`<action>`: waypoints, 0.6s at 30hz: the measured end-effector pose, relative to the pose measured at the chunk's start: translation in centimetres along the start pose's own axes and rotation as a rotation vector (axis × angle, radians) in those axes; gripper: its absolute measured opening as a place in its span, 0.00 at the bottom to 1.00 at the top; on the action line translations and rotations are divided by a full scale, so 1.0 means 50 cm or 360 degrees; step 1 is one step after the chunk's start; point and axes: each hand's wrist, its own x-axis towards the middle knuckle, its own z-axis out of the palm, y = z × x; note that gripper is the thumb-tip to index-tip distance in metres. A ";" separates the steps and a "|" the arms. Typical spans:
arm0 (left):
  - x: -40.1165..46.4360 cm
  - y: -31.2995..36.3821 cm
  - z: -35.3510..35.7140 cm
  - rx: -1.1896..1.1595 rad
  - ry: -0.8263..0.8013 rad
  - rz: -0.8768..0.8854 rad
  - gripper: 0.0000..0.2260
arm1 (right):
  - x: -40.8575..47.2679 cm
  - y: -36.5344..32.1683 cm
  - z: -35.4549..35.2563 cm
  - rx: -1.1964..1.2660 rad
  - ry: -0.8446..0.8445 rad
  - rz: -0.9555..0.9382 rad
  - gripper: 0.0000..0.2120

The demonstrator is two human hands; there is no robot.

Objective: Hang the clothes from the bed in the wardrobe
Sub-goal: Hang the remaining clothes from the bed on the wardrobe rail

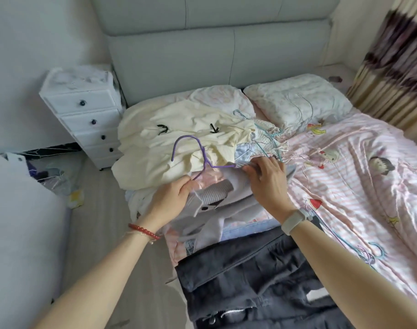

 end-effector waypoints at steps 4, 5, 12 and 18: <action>-0.093 0.011 -0.084 -0.0413 0.0153 -0.0082 0.15 | 0.012 -0.103 -0.007 0.0149 0.0069 -0.0186 0.09; -0.129 0.007 -0.103 -0.0495 0.0172 -0.0133 0.17 | 0.006 -0.132 -0.006 0.0174 0.0027 -0.0251 0.10; -0.503 -0.090 -0.153 -0.0591 0.0342 -0.0682 0.16 | -0.190 -0.326 0.053 0.0344 -0.0708 -0.0705 0.10; -0.897 -0.126 -0.181 -0.0576 0.0607 -0.1159 0.11 | -0.432 -0.503 0.072 0.0504 -0.1446 -0.1171 0.12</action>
